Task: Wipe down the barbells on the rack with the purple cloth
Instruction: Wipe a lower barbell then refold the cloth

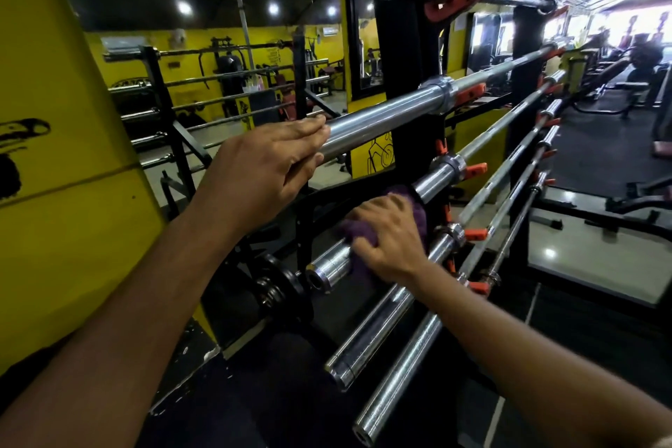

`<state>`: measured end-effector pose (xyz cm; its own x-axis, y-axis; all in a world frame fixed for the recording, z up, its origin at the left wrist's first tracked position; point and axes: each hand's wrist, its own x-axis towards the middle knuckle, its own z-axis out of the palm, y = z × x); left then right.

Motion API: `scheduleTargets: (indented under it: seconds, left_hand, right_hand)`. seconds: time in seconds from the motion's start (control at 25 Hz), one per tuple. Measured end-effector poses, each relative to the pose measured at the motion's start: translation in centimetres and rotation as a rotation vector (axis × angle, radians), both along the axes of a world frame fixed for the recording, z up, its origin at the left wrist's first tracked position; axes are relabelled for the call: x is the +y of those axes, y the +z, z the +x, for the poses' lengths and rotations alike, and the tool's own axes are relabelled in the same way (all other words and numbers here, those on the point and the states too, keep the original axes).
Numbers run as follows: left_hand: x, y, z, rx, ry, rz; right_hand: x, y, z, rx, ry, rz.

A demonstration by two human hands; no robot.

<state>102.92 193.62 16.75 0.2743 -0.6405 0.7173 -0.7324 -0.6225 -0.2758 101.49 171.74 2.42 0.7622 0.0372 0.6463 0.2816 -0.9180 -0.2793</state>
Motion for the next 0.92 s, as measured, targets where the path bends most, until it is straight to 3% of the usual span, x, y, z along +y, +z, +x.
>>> scheduleTargets:
  seconds: [0.12, 0.28, 0.52, 0.64, 0.8, 0.92]
  left_hand:
    - [0.0, -0.1, 0.0, 0.011, 0.008, -0.003]
    - [0.1, 0.0, 0.0, 0.005, -0.006, 0.003]
    - [0.2, 0.1, 0.2, 0.026, -0.017, 0.027]
    - [0.2, 0.1, 0.2, 0.041, -0.019, 0.024]
    - [0.2, 0.3, 0.1, 0.166, 0.001, -0.04]
    - [0.2, 0.5, -0.1, 0.206, 0.0, -0.062]
  right_hand:
    - [6.2, -0.6, -3.6, -0.086, 0.119, -0.085]
    - [2.4, -0.5, -1.7, -0.078, 0.24, -0.268]
    - [-10.4, 2.7, 4.7, 0.277, -0.111, -0.054]
    - [-6.1, 2.6, 3.7, 0.257, -0.122, -0.075]
    - [4.5, 0.7, -2.6, 0.072, 0.078, -0.166]
    - [5.8, -0.4, -3.9, -0.05, 0.282, -0.251]
